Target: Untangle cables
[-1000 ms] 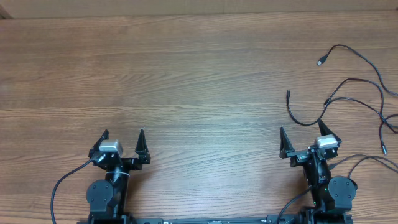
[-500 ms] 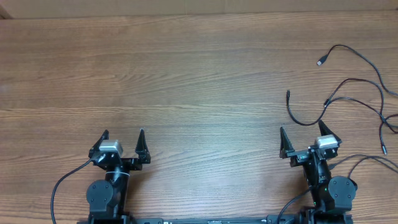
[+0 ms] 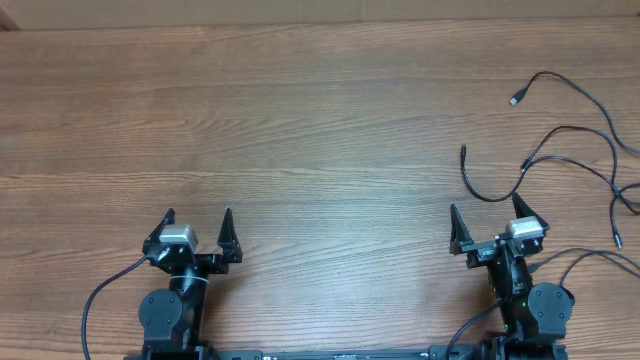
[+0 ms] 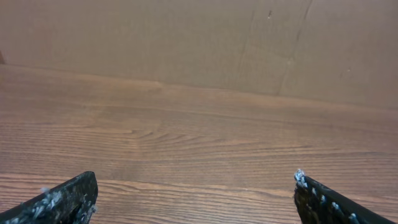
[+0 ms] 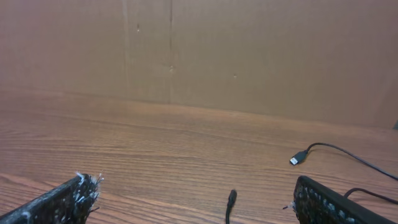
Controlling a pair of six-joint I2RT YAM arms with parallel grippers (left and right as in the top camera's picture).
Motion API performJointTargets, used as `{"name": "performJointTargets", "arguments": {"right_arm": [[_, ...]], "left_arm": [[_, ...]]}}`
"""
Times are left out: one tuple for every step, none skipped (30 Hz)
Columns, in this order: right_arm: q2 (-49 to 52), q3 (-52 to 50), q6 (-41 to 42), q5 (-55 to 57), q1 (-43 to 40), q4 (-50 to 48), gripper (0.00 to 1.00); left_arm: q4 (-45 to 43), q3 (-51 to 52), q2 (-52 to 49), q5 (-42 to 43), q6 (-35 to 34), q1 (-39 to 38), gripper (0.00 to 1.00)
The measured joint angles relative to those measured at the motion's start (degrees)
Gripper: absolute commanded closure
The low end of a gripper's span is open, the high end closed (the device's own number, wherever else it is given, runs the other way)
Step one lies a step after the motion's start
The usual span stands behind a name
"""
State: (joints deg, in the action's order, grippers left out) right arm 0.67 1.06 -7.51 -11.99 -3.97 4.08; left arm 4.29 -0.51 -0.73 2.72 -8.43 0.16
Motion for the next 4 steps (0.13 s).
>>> {"name": "performJointTargets", "arguments": {"right_arm": [[0.00,0.00,0.02,0.00,0.00,0.02,0.00],[0.00,0.00,0.00,0.00,0.00,0.02,0.00],[0.00,0.00,-0.02,0.00,0.00,0.02,0.00],[0.00,0.00,0.00,0.02,0.00,0.00,0.00]], "left_arm": [[0.00,0.00,0.00,0.00,0.00,0.00,0.00],[0.00,0.00,-0.02,0.00,0.00,0.00,0.00],[0.00,0.00,-0.02,0.00,0.00,0.00,0.01],[0.00,0.00,0.00,0.00,0.00,0.00,0.00]]}}
